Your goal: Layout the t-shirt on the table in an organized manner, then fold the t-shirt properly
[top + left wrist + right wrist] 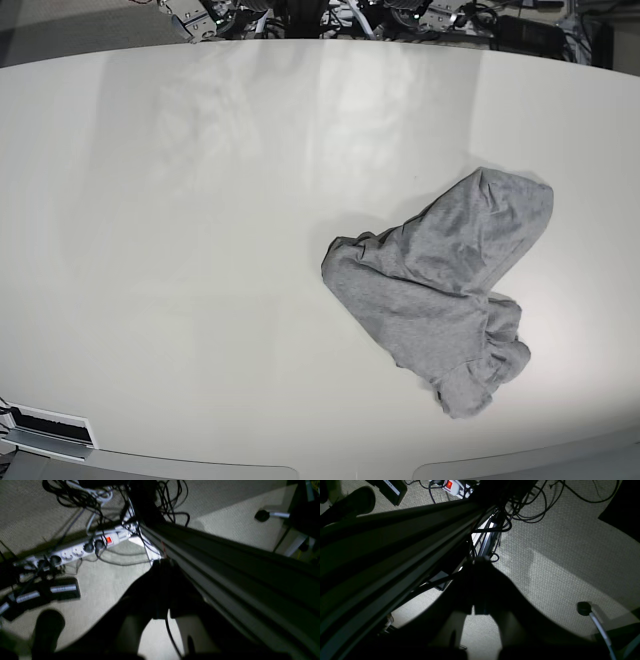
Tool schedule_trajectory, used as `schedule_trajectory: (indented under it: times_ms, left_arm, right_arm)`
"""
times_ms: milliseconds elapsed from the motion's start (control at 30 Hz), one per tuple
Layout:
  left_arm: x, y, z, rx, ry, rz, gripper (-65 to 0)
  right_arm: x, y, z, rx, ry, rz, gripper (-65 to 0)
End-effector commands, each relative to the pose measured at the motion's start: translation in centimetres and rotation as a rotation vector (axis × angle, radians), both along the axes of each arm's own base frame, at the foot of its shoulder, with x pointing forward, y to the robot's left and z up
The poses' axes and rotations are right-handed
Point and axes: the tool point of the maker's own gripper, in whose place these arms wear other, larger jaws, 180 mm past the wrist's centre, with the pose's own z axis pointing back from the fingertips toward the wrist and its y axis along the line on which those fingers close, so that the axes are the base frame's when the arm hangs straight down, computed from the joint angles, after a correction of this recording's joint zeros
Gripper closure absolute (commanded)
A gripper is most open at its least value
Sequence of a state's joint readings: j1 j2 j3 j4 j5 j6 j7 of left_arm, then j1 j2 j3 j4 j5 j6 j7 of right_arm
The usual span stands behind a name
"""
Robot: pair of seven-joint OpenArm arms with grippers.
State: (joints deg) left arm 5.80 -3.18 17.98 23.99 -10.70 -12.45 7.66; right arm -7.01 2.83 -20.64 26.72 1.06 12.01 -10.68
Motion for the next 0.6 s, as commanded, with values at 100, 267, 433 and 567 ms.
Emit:
schedule_trajectory:
  times_ms: [100,267,433,567]
  left_arm:
    - [-2.8,0.2,-0.1,0.022,0.122,-0.037,0.0]
    - [-6.9,-0.2,0.7,-0.001,0.179,-0.056,0.0]
    - [-9.7,-2.7,2.9,-0.061,0.205,-0.096,0.0]
    - [-9.8,-4.5,5.5,-0.104,0.189,-0.136,0.0]
  right_arm:
    - [-2.4,0.3,0.1,0.014,0.048,0.008,0.0]
    - [-9.5,1.0,1.2,0.041,0.256,0.082,0.0]
    - [-13.5,2.3,3.5,0.065,0.348,0.132,0.0]
    - [-15.5,3.4,6.0,0.091,0.378,0.165,0.0]
